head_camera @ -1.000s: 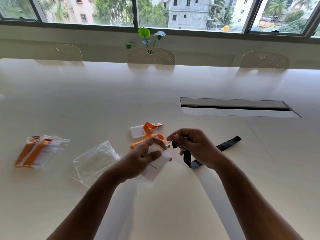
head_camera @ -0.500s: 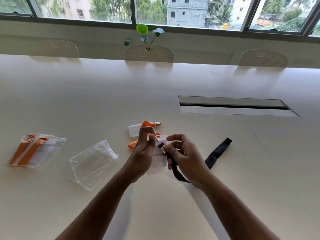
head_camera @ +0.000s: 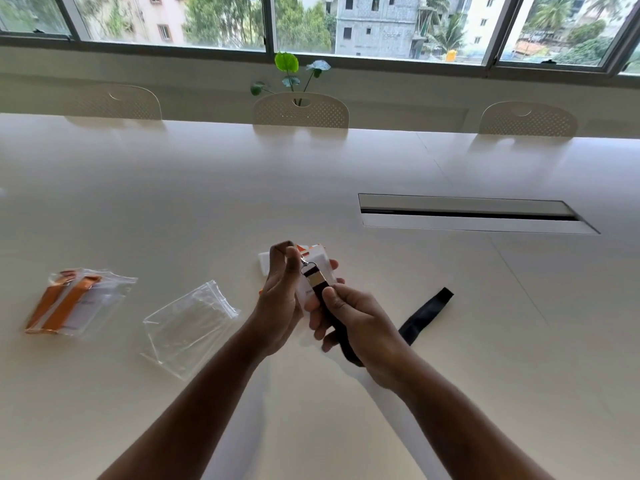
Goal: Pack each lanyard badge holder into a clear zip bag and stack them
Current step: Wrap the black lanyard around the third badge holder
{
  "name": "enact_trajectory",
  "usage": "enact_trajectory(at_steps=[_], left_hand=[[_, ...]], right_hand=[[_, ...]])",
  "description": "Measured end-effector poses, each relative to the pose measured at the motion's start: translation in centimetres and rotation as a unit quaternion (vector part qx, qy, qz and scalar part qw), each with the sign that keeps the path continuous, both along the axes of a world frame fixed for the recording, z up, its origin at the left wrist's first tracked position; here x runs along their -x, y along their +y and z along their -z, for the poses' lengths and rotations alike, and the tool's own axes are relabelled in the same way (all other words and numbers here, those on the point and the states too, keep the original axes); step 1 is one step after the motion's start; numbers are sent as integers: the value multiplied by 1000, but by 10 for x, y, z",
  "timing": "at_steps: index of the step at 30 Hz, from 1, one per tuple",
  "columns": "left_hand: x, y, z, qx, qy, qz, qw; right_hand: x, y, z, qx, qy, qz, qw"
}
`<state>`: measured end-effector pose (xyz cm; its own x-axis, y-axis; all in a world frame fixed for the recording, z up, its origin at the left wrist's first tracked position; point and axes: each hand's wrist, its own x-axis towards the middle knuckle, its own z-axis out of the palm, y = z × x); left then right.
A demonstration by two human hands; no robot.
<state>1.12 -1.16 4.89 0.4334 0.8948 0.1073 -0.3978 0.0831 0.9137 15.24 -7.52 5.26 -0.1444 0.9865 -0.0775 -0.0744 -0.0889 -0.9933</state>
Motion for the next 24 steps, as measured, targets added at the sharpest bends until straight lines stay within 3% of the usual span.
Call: enact_trajectory(at_steps=[2,4,13,17,24], left_hand=[[0,0,0,-4,-12,-14,1000],[-1,1,2,-7,-21,-23,999],[-1,6,-1,-7,-15,-101,995],[1,6,1,15,-56,-100,993],[-1,3,2,34,-88,-101,990]], right_hand=[[1,-1,-4,37,61,-27,997],[0,-1,-6,55,59,-40,996],[7,0,-1,59,-92,23,994],[9,-2,-1,52,-201,67,976],[7,-6,-4,65,-224,62,970]])
